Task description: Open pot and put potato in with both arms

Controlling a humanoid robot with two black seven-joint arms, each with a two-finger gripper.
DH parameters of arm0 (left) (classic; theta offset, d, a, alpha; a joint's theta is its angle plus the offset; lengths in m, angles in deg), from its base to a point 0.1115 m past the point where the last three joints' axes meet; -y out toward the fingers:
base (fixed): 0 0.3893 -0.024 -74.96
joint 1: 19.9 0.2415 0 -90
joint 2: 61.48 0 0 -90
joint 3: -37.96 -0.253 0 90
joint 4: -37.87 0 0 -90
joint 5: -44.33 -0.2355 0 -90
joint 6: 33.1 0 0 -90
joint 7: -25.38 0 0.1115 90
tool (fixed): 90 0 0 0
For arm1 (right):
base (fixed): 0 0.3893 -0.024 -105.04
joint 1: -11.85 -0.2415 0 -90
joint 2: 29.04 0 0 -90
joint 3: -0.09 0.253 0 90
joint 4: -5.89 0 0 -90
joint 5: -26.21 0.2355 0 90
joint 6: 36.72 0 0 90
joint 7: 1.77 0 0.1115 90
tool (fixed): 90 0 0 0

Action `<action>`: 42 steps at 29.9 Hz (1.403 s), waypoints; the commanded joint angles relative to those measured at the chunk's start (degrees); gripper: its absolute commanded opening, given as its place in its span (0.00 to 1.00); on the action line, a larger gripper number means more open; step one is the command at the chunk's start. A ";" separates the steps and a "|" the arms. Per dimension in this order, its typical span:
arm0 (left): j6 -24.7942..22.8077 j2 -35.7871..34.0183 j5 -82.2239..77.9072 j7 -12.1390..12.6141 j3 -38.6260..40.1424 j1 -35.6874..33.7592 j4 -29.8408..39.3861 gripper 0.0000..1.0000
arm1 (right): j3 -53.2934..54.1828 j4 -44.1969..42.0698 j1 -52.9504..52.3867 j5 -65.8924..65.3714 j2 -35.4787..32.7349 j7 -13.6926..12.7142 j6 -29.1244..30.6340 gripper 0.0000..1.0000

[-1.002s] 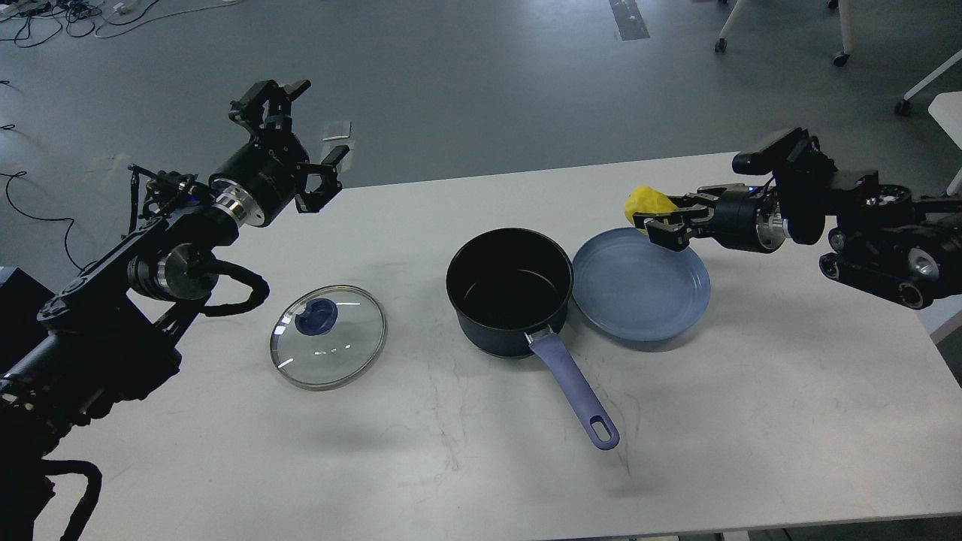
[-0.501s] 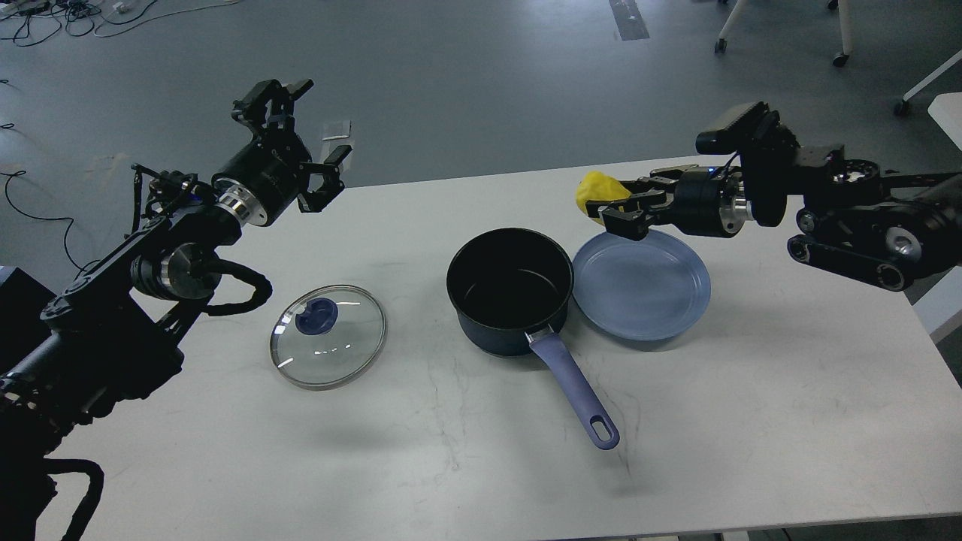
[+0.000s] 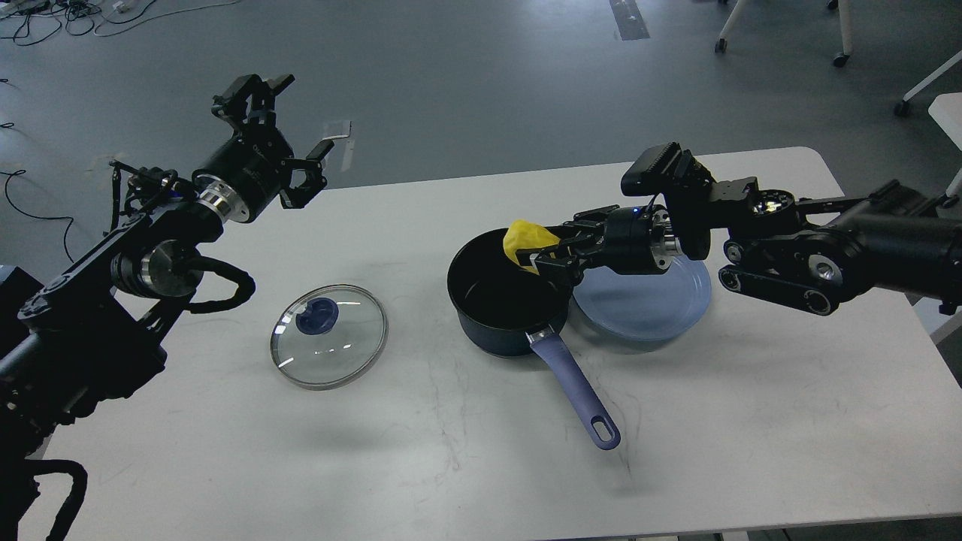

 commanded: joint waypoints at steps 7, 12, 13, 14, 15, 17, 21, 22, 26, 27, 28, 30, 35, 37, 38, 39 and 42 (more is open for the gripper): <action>-0.17 -0.18 0.01 0.00 0.00 0.18 0.00 0.98 | 1.06 -2.25 -0.85 0.70 1.32 -0.01 -0.23 1.00; -0.08 0.26 0.01 0.00 0.00 0.00 0.00 0.98 | 6.94 -2.25 -0.86 1.49 0.61 -0.15 -0.23 1.00; 0.00 0.35 0.01 0.00 0.00 0.00 0.00 0.98 | 8.70 -2.33 -0.59 2.89 0.18 -0.24 -0.23 1.00; 0.00 0.44 0.01 0.00 0.00 0.00 -0.09 0.98 | 9.50 -2.25 -0.59 3.86 -0.17 -0.24 -0.23 1.00; 0.00 0.44 0.01 0.00 0.00 0.00 0.00 0.98 | 10.29 -2.25 -0.59 5.09 -0.70 -0.33 -0.15 1.00; 0.00 0.52 0.01 0.00 0.00 0.00 0.00 0.98 | 12.05 -2.25 -0.42 10.70 -1.76 -0.85 -0.06 1.00; 0.09 0.70 0.09 0.00 0.00 0.09 -0.09 0.98 | 16.71 -1.98 -0.42 29.58 -2.37 -2.96 0.65 1.00; 0.09 0.70 0.09 0.00 0.00 0.09 0.00 0.98 | 18.20 -1.72 -0.42 36.41 -2.55 -3.49 0.73 1.00; 0.00 0.79 0.09 0.00 0.44 0.18 0.00 0.98 | 22.77 -1.45 -0.24 57.01 -2.55 -8.66 1.61 1.00; 0.00 0.96 0.09 0.00 0.53 0.27 0.00 0.98 | 24.17 -1.63 0.11 63.22 -2.55 -11.03 2.40 1.00; 0.00 1.23 0.18 0.00 0.61 0.35 0.00 0.98 | 25.06 -1.63 0.55 66.16 -2.55 -11.83 2.93 1.00; 0.00 1.93 0.44 -0.09 0.79 1.23 -0.09 0.98 | 28.47 -1.72 2.12 72.56 -2.46 -13.42 4.15 1.00; 0.00 2.81 0.80 -1.14 2.28 2.99 0.00 0.98 | 36.04 -2.07 7.22 76.99 -1.24 -16.14 4.87 1.00; 0.00 2.81 0.89 -1.05 3.16 3.43 0.00 0.98 | 37.89 -1.81 9.33 77.70 -0.44 -17.55 4.86 1.00; 0.00 2.81 0.89 -1.05 3.60 3.52 0.00 0.98 | 38.77 -1.37 10.30 77.87 -0.44 -17.82 4.87 1.00; 0.00 2.64 0.89 -0.97 3.60 3.61 0.00 0.98 | 39.21 -1.28 10.65 77.96 -0.53 -17.91 4.95 1.00; -0.08 2.46 0.89 -0.79 3.60 3.52 0.00 0.98 | 39.48 -1.28 11.01 78.14 -0.88 -17.99 6.18 1.00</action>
